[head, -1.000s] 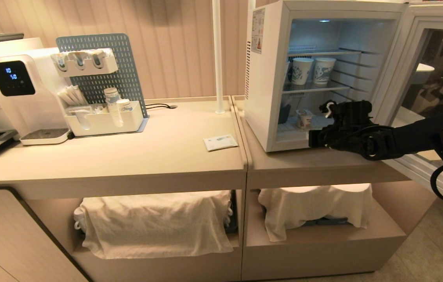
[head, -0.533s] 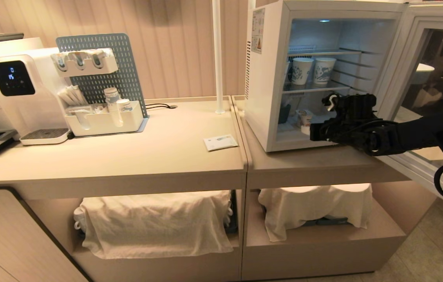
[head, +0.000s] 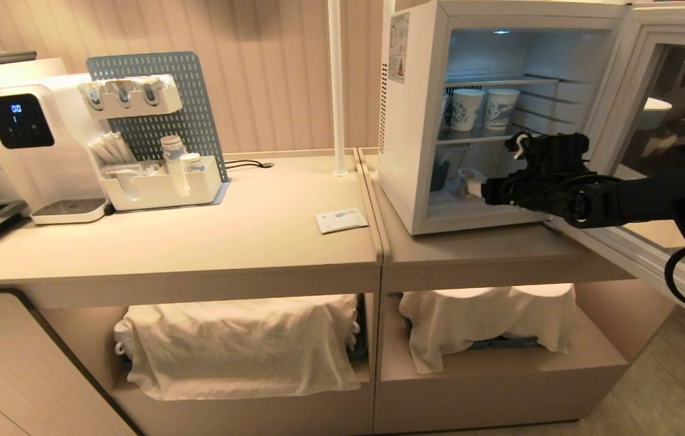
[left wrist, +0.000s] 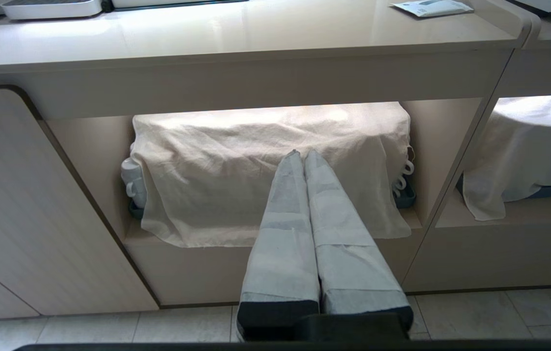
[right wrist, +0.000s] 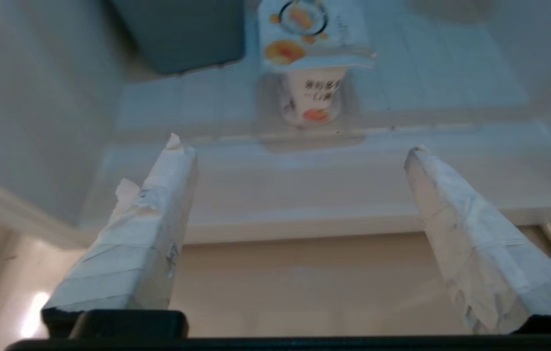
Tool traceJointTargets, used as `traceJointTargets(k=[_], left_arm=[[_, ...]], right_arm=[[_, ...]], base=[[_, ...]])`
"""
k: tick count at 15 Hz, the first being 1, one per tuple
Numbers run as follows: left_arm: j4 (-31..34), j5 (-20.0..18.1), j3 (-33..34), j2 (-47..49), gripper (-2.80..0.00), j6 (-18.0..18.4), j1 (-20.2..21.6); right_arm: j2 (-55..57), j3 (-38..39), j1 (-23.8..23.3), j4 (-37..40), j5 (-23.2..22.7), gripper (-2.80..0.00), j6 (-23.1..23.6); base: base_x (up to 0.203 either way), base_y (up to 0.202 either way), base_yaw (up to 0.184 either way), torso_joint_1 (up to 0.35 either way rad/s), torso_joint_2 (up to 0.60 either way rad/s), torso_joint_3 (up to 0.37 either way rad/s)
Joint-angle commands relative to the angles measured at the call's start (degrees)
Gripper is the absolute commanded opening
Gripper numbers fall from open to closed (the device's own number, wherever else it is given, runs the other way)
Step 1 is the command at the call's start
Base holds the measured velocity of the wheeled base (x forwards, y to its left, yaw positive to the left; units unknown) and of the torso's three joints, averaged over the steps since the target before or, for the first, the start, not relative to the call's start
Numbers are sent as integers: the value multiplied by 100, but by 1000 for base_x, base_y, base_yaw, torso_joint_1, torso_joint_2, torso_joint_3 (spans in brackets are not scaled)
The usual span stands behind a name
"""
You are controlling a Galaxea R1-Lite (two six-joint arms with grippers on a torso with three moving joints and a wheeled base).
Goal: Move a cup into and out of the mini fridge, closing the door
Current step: Take the yoghurt out of the freezer
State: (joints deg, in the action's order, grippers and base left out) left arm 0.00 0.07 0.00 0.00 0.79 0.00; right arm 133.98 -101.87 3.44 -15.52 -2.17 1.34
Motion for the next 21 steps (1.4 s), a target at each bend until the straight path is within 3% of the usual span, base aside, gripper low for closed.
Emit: traceJointTargets(k=[1,6,14,21], left_arm=[[0,1,0,0,-280,0,0],[0,1,0,0,-280,0,0],[0,1,0,0,-280,0,0],[0,1,0,0,-280,0,0]], right_arm=[[248,-207,-10,-13,-9,0,11],[872,-850,-10,12,7,0,7],[1300,-896,-3,-81,-30,0,24],[1097,-896,83,-753,-50,0,1]], base=[[0,0,0,0,0,0],[0,0,0,0,0,0],[0,0,0,0,0,0],[0,0,0,0,0,0]])
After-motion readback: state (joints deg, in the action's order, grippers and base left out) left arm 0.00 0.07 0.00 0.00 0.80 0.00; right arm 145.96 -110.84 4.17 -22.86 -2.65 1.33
